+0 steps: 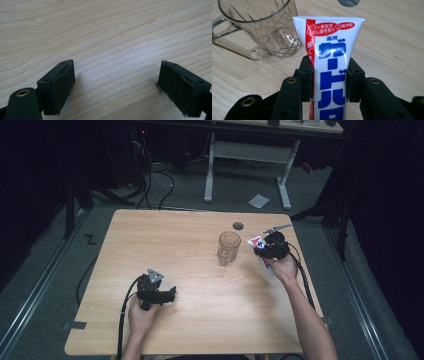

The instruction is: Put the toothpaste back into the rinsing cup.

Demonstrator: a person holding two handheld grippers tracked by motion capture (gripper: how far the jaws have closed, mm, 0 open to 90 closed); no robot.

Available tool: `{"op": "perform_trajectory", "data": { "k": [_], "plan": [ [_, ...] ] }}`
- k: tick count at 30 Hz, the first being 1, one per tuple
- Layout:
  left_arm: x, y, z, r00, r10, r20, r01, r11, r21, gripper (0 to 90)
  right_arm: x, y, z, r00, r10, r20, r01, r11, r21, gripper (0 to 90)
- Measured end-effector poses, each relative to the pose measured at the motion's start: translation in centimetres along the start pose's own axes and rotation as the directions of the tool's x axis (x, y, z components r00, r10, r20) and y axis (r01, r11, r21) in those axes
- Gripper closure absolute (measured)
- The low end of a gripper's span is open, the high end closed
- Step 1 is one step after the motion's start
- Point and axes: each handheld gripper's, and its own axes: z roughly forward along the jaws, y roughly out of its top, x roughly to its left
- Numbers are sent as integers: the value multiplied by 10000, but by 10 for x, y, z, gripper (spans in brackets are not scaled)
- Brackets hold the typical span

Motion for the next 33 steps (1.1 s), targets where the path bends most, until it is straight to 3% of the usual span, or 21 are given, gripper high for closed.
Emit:
{"op": "perform_trajectory", "data": {
  "k": [13,33],
  "plan": [
    [0,0,0,10000,-11,-2,11,10000,-9,145,12,5,-19,9995,-155,-266,132,9963,-853,648],
    [0,0,0,10000,-18,-16,18,10000,-5,145,16,17,-39,9955,-81,-940,-120,9771,-2122,644]
  ]
}}
